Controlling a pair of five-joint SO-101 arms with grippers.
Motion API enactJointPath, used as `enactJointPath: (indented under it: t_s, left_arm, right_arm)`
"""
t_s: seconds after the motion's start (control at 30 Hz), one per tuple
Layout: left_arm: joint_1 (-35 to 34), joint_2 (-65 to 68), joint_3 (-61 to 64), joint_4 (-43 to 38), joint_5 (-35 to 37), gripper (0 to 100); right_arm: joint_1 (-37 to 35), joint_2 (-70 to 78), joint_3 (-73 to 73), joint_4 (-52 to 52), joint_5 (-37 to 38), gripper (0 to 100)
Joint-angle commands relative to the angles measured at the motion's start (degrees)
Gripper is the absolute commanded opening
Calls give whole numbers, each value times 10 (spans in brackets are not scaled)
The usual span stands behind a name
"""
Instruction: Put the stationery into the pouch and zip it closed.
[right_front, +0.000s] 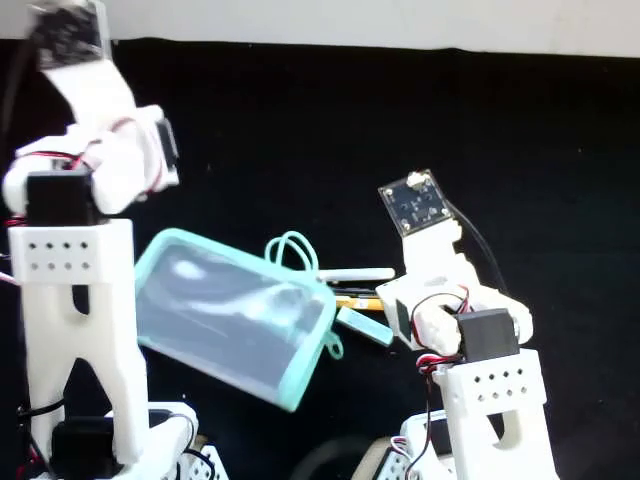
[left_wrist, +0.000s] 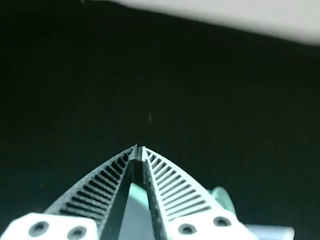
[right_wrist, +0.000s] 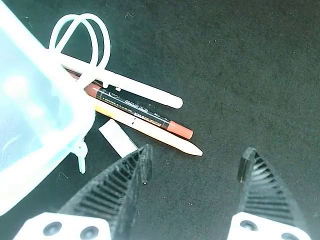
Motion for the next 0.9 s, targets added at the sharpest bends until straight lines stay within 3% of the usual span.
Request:
enactJointPath:
  t_s: [0.0, 0.13, 0.33, 0.47, 0.7, 0.87]
  left_arm:
    - [84, -6, 14, 104, -129, 11]
    - [182, -6, 40, 215, -196, 43]
    - [303, -5, 204, 215, -198, 232]
    - [378, -6, 252, 215, -198, 244]
    - [526, 0, 255, 213, -200, 245]
    - [544, 1, 270, 188, -200, 244]
  right_arm:
    - [19, -8, -1, -4, 3, 285]
    - [55, -9, -1, -3, 2, 285]
    - [127, -9, 0, 15, 2, 285]
    - [167, -9, 22, 11, 2, 285]
    - [173, -9, 56, -10, 2, 285]
    - [173, -9, 57, -10, 2, 285]
